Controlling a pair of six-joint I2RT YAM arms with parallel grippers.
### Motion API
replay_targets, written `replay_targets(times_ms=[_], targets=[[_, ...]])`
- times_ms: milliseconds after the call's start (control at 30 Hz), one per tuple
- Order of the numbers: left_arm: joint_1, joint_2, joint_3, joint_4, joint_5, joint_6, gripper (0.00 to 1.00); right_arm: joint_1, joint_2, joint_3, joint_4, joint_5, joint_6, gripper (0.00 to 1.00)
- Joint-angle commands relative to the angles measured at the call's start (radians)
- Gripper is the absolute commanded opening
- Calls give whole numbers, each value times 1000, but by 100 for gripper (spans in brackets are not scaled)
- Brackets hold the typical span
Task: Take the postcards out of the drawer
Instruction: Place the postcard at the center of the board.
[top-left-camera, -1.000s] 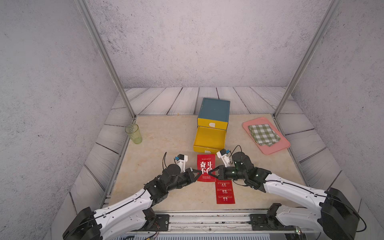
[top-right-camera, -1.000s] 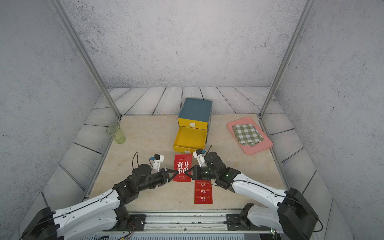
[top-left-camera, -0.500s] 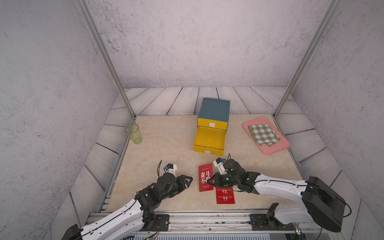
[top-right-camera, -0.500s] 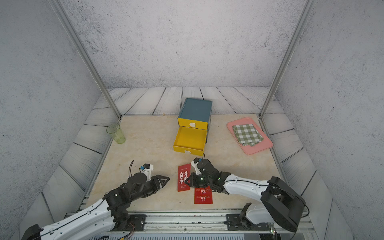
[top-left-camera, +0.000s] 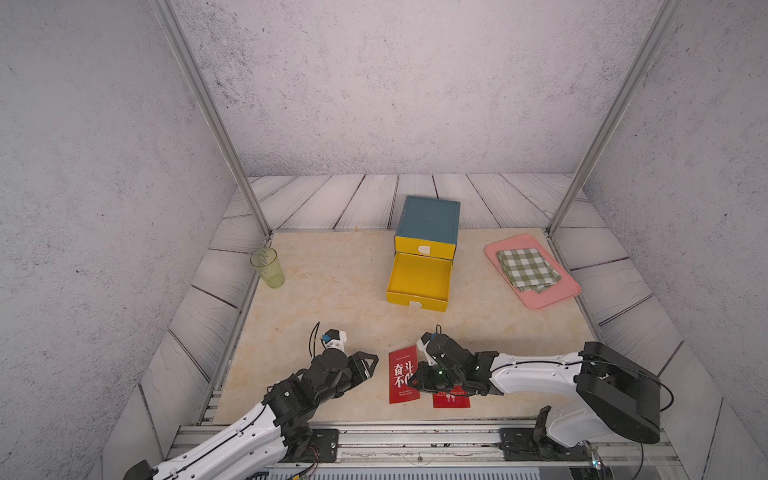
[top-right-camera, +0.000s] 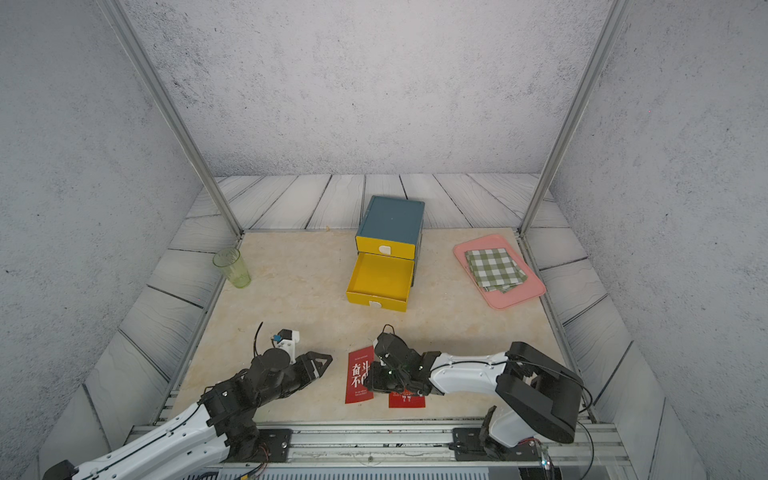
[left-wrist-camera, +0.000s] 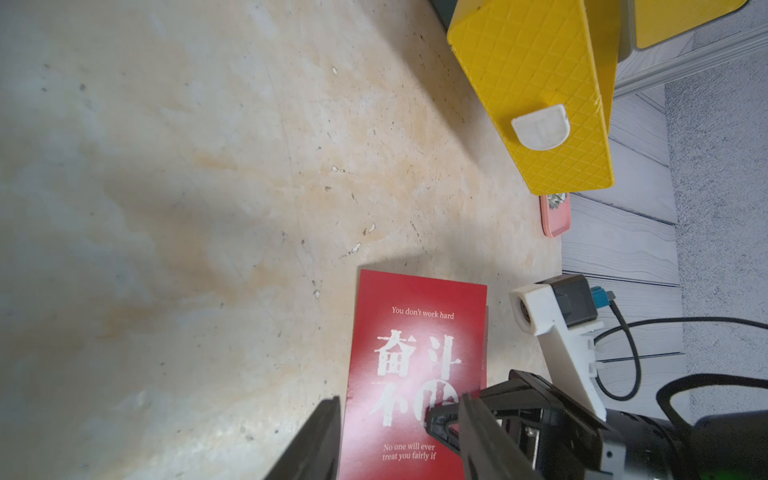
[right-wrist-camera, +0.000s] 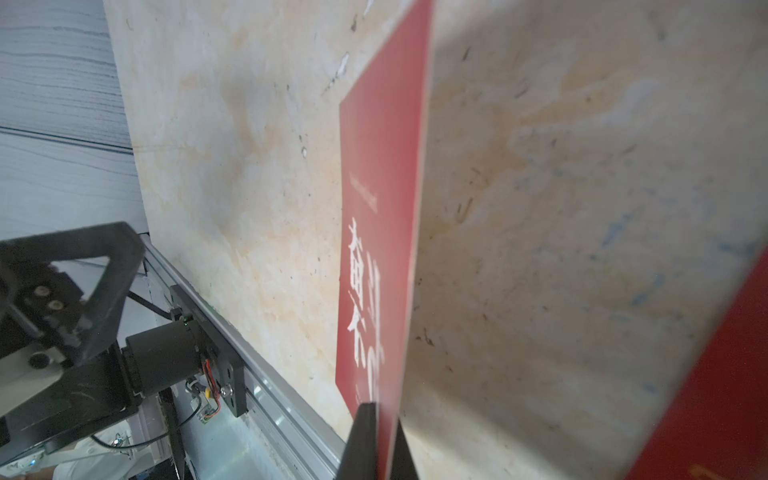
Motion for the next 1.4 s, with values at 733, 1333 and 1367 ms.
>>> replay_targets(times_ms=[733,1333,1367], targets=[[46,-14,22,4,-1,40,54,5,-8,45,-242,89,34,41],[189,174,297,-51,161,305,56,4,-238,226,-551,257,-141,50],[224,225,359,-51,207,351,56,2,-263,248,-578,298,-179,50]])
